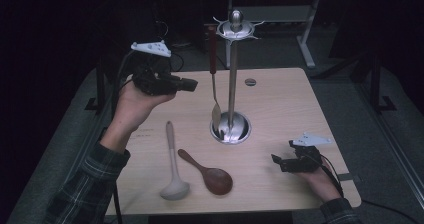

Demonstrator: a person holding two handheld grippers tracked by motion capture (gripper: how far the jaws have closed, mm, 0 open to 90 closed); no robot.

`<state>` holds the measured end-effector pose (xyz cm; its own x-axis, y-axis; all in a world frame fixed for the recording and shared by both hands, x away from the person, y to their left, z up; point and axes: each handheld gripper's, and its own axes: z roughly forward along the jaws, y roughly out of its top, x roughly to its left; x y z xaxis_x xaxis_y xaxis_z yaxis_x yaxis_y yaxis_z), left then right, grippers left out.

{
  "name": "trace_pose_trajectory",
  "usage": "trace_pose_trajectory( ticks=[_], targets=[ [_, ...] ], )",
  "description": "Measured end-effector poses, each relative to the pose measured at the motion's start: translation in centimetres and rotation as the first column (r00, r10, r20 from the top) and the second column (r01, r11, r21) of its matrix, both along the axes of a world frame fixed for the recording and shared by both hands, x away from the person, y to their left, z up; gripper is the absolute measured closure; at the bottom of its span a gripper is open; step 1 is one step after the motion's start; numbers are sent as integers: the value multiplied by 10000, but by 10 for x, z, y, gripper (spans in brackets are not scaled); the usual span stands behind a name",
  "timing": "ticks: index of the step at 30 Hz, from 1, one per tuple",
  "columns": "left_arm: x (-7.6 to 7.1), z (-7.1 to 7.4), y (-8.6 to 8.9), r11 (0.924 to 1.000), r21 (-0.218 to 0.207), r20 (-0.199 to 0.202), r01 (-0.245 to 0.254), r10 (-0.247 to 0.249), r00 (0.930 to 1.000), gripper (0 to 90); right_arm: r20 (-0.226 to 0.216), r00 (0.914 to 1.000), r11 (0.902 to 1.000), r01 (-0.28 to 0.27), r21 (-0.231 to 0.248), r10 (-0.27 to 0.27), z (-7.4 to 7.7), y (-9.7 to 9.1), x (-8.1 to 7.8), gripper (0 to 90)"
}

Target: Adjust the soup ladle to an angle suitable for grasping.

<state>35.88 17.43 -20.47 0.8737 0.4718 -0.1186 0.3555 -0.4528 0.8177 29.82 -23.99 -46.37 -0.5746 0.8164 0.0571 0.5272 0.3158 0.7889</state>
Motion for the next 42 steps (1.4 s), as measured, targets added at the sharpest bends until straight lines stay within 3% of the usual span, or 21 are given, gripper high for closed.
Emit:
trace_pose_trajectory(
  ticks=[6, 13, 22, 32, 37, 40, 42],
  targets=[
    [-9, -31, 11, 9994, 316, -290, -114, 123, 9995, 897, -82, 10000, 10000, 10, 41, -9, -2, 1, 2, 126],
    [-24, -78, 22, 9960, 874, -629, -209, 265, 9977, 898, -100, 9999, 9999, 106, 59, -105, -3, -1, 4, 124],
    [-39, -137, 35, 9931, 1108, -1329, -389, 536, 9897, 898, -155, 9998, 9999, 133, -84, -135, -4, 0, 5, 123],
    [-49, -192, 44, 9882, 1400, -2127, -618, 910, 9729, 898, -149, 9997, 9998, 169, -92, -170, -5, -1, 6, 123],
    [-57, -222, 47, 9858, 1549, -2734, -654, 1064, 9560, 898, -163, 9997, 9998, 167, -132, -169, -4, -1, 5, 123],
    [-62, -234, 45, 9833, 1721, -3017, -601, 1107, 9470, 897, -132, 9998, 9998, 124, -178, -127, -5, -1, 6, 123],
    [-63, -238, 43, 9798, 1926, -3008, -540, 1114, 9472, 897, -132, 9999, 9998, 100, -186, -103, -5, 0, 6, 123]
  ],
)
